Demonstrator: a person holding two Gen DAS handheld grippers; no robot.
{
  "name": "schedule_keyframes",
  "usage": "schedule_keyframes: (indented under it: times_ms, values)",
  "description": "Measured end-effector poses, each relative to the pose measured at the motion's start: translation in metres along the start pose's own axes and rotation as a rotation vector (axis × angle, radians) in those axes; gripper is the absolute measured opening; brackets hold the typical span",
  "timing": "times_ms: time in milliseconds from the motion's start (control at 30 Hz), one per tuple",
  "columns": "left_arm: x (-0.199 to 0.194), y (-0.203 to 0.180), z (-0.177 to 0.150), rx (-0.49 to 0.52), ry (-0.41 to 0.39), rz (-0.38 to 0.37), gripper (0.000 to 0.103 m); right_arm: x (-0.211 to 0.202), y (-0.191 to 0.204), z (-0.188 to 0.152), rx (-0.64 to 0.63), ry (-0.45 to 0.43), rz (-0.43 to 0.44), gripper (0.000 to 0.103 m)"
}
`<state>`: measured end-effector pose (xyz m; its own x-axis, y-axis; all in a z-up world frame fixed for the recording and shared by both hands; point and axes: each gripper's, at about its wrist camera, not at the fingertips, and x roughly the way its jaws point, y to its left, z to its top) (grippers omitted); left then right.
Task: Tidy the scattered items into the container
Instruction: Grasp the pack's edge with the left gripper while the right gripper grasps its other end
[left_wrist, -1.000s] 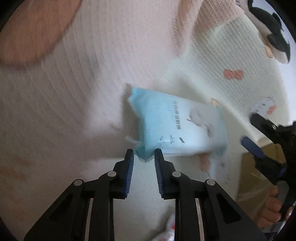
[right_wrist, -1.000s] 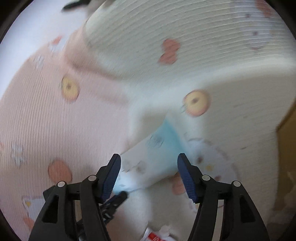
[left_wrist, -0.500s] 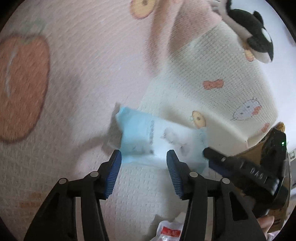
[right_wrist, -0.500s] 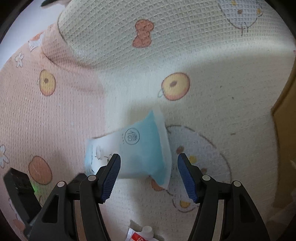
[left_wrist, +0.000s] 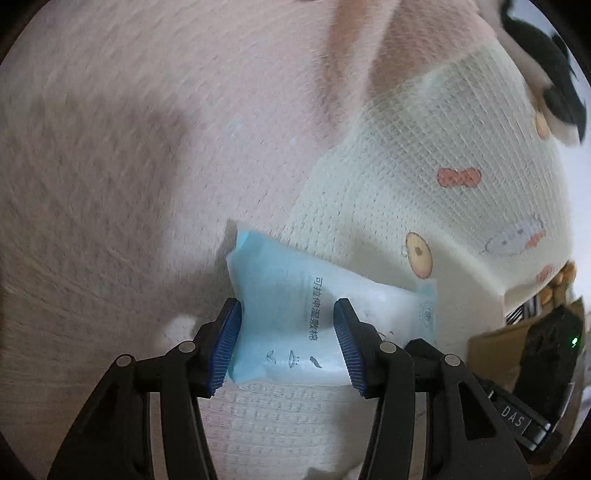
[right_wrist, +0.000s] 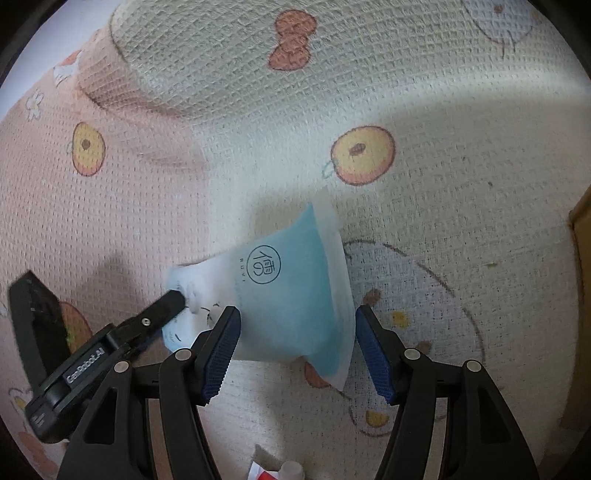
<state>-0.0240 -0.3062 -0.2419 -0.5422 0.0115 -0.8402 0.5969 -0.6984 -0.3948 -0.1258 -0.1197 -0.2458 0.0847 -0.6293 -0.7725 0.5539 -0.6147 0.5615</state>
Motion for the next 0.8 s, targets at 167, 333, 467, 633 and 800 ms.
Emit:
schedule_keyframes:
  times_ms: [167,333,467,633,800]
  values:
    - [0.001,-0.002,-0.002,-0.044,-0.007,-0.064,0.056,-0.003,0.006,0.001,-0.026,0.006,0.008,0.062]
    - [-0.009,-0.016,-0.016,0.032,-0.001,-0.078,0.056,-0.021,0.016,-0.005,-0.094,-0.024,-0.004,0.062]
    - [-0.026,-0.013,-0.033,0.012,-0.021,-0.105,0.056,-0.041,0.023,-0.013,-0.150,-0.057,-0.025,0.063]
    - [-0.057,-0.019,-0.052,0.038,-0.097,-0.079,0.056,-0.054,0.045,-0.032,-0.285,-0.059,-0.049,0.063]
    - [-0.087,-0.017,-0.073,0.076,-0.131,-0.048,0.056,-0.081,0.061,-0.057,-0.380,-0.065,-0.003,0.063]
